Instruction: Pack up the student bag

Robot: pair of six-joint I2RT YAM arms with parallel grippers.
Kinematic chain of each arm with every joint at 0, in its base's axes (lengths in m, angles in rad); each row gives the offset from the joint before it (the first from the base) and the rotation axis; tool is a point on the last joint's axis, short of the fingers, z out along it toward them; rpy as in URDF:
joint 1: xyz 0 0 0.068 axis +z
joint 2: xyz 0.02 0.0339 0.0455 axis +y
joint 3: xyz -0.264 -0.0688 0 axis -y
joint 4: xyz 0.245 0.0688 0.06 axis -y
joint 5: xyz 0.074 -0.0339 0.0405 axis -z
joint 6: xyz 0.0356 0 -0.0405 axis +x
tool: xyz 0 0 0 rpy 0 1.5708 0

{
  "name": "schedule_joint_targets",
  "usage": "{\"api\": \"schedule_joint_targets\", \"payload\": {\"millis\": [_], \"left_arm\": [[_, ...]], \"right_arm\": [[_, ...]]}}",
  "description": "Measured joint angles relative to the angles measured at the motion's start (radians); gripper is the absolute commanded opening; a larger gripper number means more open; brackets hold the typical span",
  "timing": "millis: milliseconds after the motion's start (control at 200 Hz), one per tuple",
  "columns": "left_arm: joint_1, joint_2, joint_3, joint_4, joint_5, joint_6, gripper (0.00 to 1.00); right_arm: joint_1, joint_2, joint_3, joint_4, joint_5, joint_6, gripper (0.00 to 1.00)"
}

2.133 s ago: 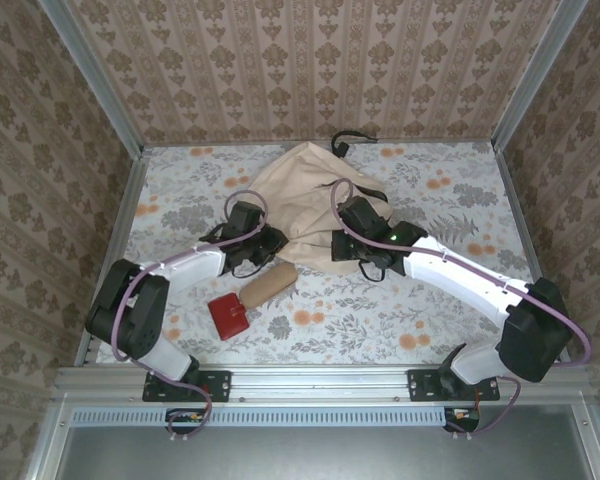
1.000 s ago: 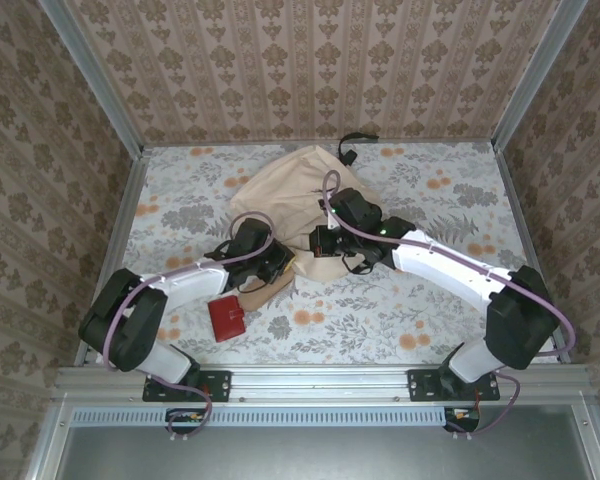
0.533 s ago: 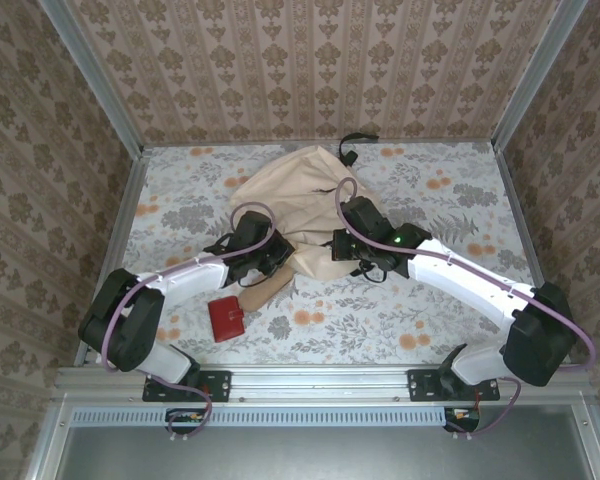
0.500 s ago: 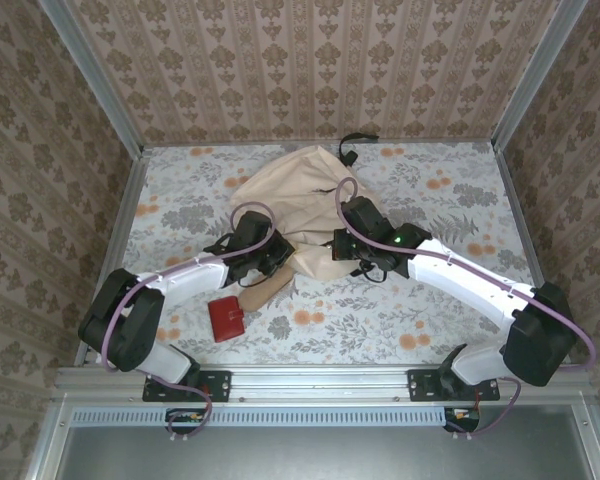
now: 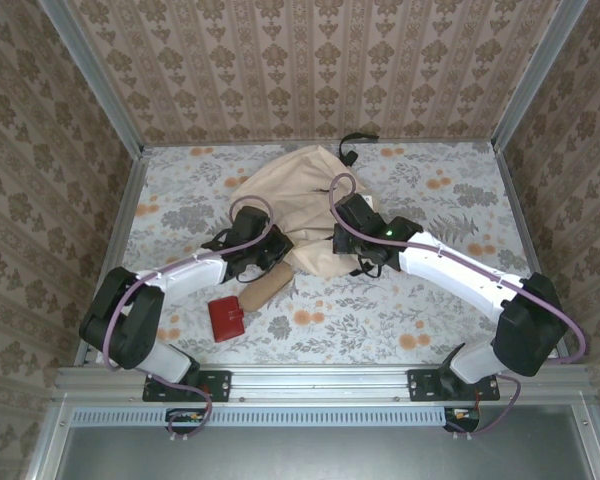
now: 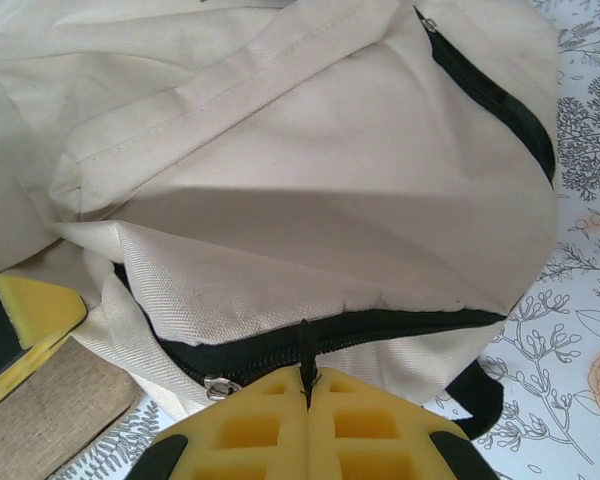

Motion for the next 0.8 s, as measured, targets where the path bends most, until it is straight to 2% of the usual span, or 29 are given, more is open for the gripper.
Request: {"api": "schedule_joint_targets", "payload": {"millis": [175, 425, 540, 660, 800], "left_arm": [[0.011, 0.007, 0.005, -0.004, 0.011, 0.027, 0.0], [0.092, 0.01, 0.035, -0.072, -0.004, 0.114, 0.0], [0.152, 0.024, 0.058, -0.106, -0.008, 0.169, 0.0], [0.2, 0.037, 0.072, -0.119, 0.002, 0.211, 0.0], [0.216, 0.049, 0.077, -0.122, 0.032, 0.239, 0.0]], "right_arm": [[-0.005, 0.0, 0.0, 0.006, -0.031, 0.005, 0.0], [-0.036, 0.027, -0.006, 0.138, -0.308, -0.058, 0.0], [-0.038, 0.08, -0.006, 0.208, -0.393, -0.06, 0.0], [-0.035, 0.122, 0.002, 0.228, -0.383, -0.038, 0.0], [-0.029, 0.121, 0.002, 0.228, -0.326, 0.003, 0.0]]}}
